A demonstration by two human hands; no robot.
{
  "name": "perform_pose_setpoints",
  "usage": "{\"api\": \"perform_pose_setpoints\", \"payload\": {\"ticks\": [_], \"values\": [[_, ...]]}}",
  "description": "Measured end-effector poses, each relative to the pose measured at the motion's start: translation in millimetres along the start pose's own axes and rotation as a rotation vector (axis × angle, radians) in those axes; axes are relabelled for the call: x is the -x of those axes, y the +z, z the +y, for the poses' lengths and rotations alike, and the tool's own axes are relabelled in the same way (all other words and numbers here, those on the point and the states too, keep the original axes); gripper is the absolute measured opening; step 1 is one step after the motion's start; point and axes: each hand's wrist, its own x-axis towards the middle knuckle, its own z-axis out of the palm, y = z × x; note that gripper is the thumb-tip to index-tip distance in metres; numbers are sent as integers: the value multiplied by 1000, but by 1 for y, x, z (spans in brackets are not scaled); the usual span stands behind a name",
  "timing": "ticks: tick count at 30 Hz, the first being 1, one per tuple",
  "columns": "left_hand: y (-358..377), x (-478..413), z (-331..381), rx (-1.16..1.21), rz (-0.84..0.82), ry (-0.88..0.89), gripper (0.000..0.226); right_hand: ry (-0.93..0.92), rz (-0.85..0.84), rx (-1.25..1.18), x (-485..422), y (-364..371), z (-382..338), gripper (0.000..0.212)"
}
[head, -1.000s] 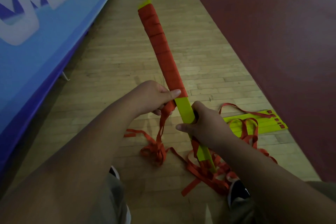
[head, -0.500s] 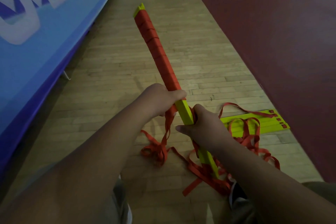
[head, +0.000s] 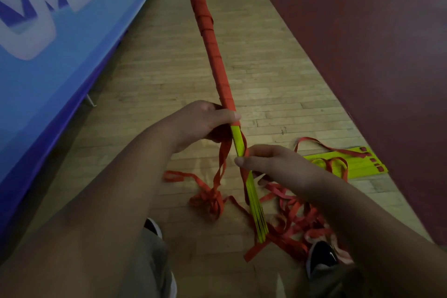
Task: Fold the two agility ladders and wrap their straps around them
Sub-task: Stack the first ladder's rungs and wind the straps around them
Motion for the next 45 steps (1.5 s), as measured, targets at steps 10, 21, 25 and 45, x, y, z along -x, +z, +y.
{"api": "perform_pose_setpoints", "payload": {"ticks": [10, 21, 25, 45], "values": [[-12, 4, -1, 223, -102, 146, 26, -37, -299, -346, 10, -13, -5, 34], [-11, 5, 0, 157, 7, 153, 46, -91, -158, -537, 7, -8, -1, 13], [-9, 5, 2, 96, 34, 98, 47, -94, -82, -533, 4, -8, 2, 28], [5, 6, 1, -348, 271, -8, 49, -119, 283, -210, -11, 1, 14, 11]]}}
